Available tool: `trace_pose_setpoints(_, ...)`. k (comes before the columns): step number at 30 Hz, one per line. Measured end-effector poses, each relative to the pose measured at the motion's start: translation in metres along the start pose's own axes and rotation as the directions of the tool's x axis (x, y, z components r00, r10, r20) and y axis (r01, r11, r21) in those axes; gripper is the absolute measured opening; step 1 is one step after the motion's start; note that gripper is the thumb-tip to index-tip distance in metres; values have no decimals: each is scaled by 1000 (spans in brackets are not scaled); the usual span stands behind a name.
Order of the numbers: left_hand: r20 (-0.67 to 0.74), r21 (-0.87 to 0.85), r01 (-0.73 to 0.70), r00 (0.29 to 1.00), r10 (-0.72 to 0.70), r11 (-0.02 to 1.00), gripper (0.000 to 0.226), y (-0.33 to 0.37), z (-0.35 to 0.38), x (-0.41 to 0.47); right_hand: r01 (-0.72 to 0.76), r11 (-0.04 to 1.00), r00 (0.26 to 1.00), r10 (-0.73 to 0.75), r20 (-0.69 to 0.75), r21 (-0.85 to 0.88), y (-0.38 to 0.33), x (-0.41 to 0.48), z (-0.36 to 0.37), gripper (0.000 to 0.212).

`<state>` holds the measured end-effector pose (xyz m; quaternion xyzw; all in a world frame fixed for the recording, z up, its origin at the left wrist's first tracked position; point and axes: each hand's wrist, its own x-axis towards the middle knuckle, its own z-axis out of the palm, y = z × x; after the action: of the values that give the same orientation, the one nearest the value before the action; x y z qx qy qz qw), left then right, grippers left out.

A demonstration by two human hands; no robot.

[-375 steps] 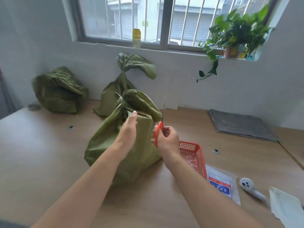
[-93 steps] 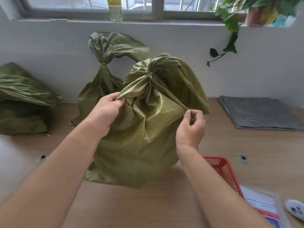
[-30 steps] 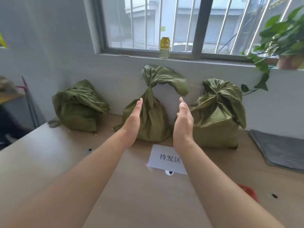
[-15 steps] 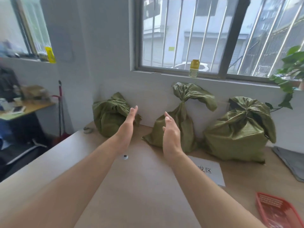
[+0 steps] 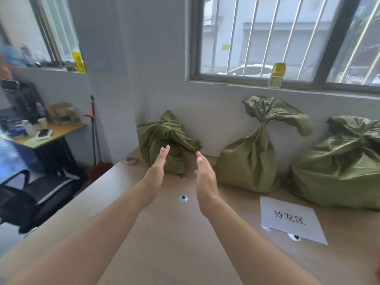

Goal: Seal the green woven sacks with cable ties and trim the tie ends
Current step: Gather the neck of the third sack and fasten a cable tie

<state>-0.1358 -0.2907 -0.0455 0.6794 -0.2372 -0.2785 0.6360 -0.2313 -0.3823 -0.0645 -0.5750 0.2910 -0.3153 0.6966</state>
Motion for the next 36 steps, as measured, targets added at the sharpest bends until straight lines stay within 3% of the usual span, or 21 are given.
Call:
trace_pose_setpoints(9, -49, 46, 47, 998, -45, 998, 54, -14, -47, 92, -61, 998, 998, 61, 1, 19, 49, 85, 37, 43)
trace_pose_setpoints(17, 53, 49, 77, 995, -80, 996, 73, -29, -115, 208, -113, 994, 991, 112, -67, -4, 82, 180, 113, 46)
trace_pose_setpoints(22, 106, -34, 53, 993, -49, 998, 57, -28, -167, 302, -228, 972, 964, 217, -156, -54, 102, 239, 172, 47)
trace_pose_setpoints(31, 113, -82, 47, 993, -38, 996, 49, -46, -211, 428, -345, 934, 923, 319, -216, -95, 136, 339, 229, 48)
trace_pose_setpoints(33, 91, -44, 10, 996, -6, 999, 55, -55, -214, 460, -342, 933, 927, 315, -203, -112, 140, 363, 235, 54)
trace_pose_setpoints(36, 105, 21, -6, 995, 4, 1000, 77, -68, -213, 512, -316, 945, 931, 291, -221, -87, 146, 403, 239, 79)
